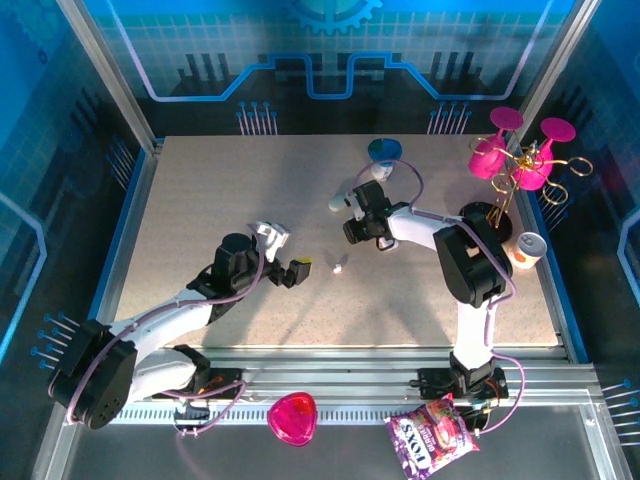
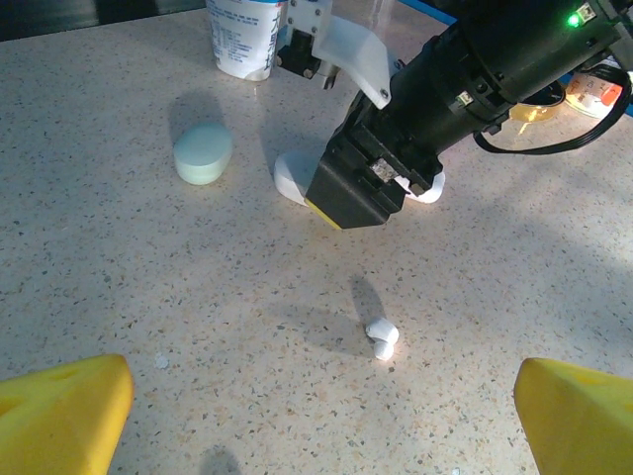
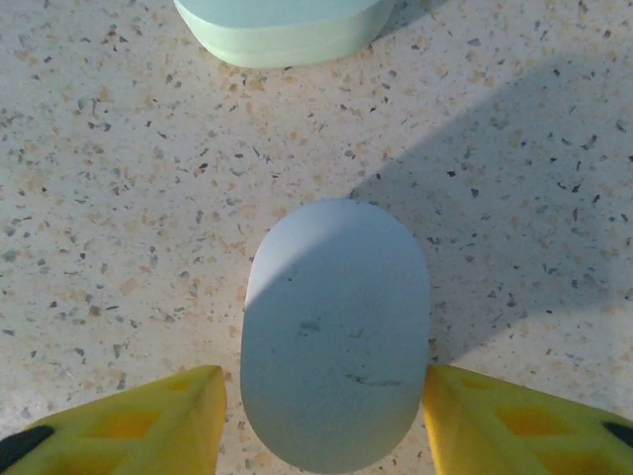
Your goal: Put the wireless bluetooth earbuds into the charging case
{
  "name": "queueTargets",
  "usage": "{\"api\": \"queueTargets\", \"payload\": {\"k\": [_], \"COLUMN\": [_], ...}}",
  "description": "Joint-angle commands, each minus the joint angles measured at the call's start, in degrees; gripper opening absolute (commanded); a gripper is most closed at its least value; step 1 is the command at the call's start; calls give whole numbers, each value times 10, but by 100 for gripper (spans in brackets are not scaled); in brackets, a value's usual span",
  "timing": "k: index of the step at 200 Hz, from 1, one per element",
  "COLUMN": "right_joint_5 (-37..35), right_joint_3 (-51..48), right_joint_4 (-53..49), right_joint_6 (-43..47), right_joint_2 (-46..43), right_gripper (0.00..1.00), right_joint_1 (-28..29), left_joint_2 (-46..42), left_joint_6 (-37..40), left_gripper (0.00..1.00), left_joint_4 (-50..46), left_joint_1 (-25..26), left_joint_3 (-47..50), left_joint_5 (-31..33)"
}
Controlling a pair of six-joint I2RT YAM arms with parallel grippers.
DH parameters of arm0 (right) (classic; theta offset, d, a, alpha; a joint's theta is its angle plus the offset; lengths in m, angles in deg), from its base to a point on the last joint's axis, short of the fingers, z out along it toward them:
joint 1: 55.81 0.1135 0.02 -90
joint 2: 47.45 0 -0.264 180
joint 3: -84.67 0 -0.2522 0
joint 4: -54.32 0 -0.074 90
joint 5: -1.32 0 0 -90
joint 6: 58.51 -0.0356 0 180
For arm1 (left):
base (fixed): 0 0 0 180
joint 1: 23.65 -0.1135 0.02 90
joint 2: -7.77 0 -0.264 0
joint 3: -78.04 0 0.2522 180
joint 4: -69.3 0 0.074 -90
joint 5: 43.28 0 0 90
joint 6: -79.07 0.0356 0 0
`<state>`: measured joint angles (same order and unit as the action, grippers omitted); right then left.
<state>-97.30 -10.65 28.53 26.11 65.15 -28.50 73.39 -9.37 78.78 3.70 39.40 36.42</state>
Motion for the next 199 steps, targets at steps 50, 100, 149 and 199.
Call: {"api": "queueTargets", "payload": {"k": [50, 100, 149, 199], "right_joint_5": [-3, 12, 89, 220], "right_joint_3": [26, -25, -114, -146], "right_joint_4": [-17, 6, 12, -79], "right_joint_6": [4, 27, 90, 139], "right_joint_2": [26, -47, -192, -342], "right_gripper": [41, 36, 34, 32], "right_joint_1": [-6, 1, 9, 14], "left_joint_2": [2, -4, -12, 3], "left_joint_6": [5, 8, 48, 92], "left_gripper": [99, 99, 99, 99], "left_joint_4": [6, 3, 45, 93], "left_joint_1": [-4, -4, -2, 19], "left_joint_3": [6, 5, 13, 9], "left_joint_5": [-13, -20, -119, -201]}}
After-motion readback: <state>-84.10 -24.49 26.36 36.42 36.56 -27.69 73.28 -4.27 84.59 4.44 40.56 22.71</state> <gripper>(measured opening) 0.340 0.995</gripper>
